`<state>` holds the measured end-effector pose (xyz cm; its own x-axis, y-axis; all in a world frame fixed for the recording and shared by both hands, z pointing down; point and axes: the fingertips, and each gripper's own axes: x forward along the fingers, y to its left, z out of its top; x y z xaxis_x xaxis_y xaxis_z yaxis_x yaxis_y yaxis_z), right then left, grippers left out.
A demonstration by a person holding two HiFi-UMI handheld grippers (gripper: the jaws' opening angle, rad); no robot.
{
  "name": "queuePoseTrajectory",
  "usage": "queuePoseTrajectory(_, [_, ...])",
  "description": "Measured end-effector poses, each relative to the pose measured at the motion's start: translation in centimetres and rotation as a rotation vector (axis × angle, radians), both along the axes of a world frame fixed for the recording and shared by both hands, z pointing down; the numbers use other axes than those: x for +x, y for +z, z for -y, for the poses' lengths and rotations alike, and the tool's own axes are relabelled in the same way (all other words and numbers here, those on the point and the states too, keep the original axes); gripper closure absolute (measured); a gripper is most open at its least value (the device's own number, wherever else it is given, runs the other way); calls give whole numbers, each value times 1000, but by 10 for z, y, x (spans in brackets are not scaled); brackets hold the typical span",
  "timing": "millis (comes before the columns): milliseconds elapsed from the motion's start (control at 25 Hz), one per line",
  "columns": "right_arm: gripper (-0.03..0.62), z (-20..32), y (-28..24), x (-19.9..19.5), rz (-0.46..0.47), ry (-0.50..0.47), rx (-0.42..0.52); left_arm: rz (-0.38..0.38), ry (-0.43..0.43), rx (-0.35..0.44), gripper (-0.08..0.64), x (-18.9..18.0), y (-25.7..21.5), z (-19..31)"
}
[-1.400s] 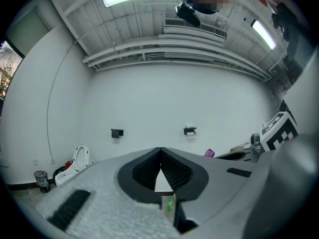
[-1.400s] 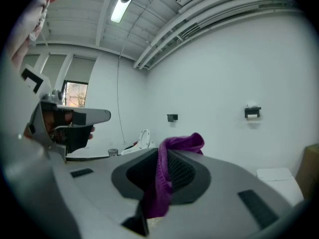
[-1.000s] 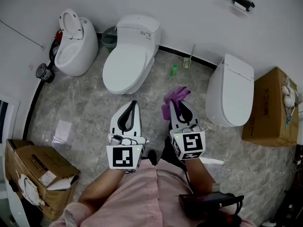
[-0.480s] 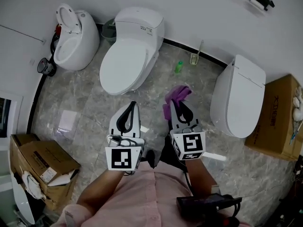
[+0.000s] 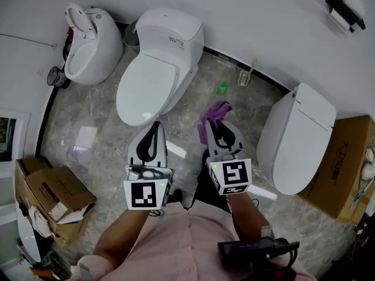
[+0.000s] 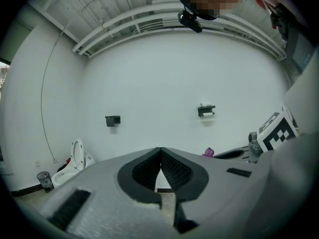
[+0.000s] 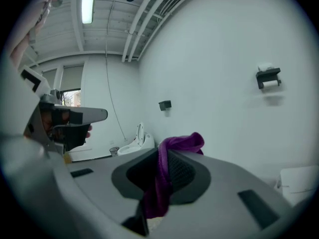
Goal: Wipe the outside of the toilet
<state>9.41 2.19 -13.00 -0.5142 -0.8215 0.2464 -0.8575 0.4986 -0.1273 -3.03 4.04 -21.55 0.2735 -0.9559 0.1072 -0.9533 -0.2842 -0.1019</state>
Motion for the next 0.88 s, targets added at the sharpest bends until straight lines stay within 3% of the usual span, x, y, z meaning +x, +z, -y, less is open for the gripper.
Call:
queuePoseTrajectory(520, [532,98,-58,-10,-7,-100,121,-10,-103,71,552,-2,-45,64])
queuePoseTrajectory(880, [532,126,-42,-33,-42,-110,141,-35,-138,85,552,-33,-28,78])
